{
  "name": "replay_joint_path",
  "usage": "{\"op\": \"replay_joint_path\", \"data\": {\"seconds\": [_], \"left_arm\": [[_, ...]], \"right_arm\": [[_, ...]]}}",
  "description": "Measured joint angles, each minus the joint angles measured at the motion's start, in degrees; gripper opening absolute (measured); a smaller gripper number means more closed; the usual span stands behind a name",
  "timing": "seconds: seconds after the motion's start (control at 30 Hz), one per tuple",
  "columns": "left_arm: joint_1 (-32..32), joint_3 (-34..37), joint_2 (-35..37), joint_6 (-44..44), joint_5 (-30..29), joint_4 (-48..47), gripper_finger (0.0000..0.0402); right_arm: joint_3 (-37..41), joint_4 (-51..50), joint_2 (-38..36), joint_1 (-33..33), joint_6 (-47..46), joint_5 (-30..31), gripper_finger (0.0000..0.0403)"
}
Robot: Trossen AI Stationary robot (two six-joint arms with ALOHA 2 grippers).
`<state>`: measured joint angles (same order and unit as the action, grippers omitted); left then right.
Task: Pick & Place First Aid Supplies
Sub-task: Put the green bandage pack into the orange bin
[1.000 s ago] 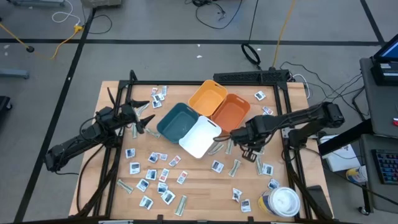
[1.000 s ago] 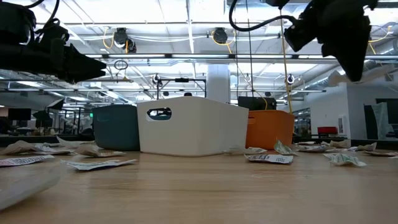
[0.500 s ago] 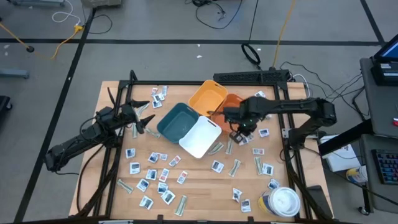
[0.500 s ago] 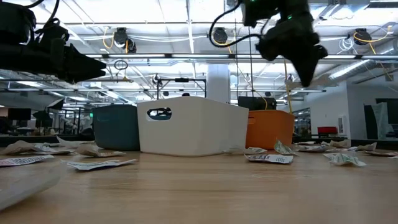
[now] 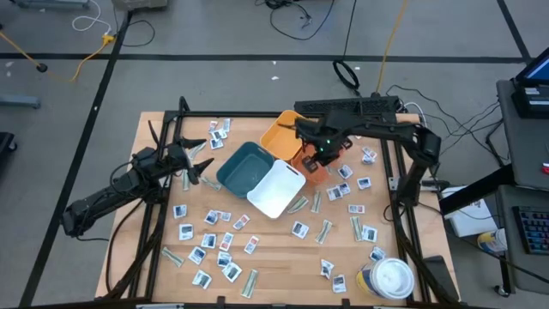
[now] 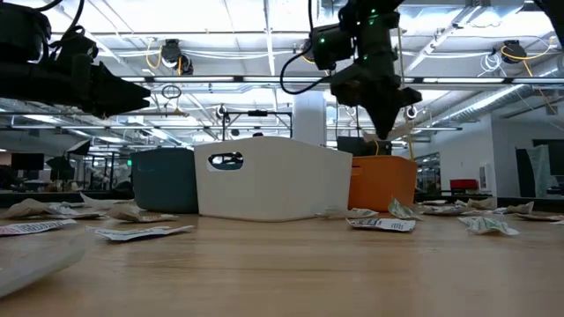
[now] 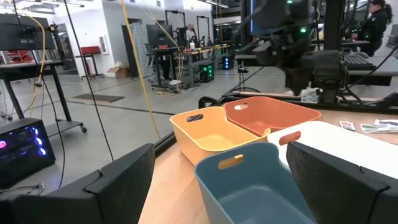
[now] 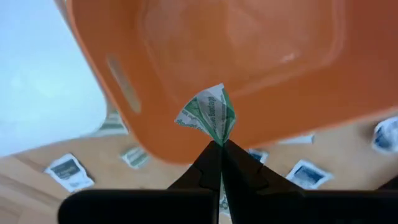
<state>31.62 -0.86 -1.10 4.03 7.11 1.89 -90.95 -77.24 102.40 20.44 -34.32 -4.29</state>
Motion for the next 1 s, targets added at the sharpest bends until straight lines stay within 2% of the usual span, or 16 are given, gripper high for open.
{"op": "replay_joint_path", "data": {"seconds": [0.13, 0.27, 0.7, 1.0], "left_arm": [[0.0, 0.0, 0.0, 0.0, 0.0, 0.0, 0.0367], [0.0, 0.0, 0.0, 0.0, 0.0, 0.0, 0.0367], [0.0, 0.0, 0.0, 0.0, 0.1, 0.0, 0.0367], [0.0, 0.0, 0.0, 0.0, 0.1, 0.0, 0.0367]], "right_arm": [[-2.0, 1.0, 2.1, 3.4, 2.9, 0.3, 0.0001], [-2.2, 3.4, 3.4, 5.8, 6.6, 4.6, 0.0001], [-2.0, 10.1, 11.8, 6.3, 17.4, 9.0, 0.0001], [4.7, 14.1, 12.2, 6.2, 18.6, 8.8, 0.0001]]}}
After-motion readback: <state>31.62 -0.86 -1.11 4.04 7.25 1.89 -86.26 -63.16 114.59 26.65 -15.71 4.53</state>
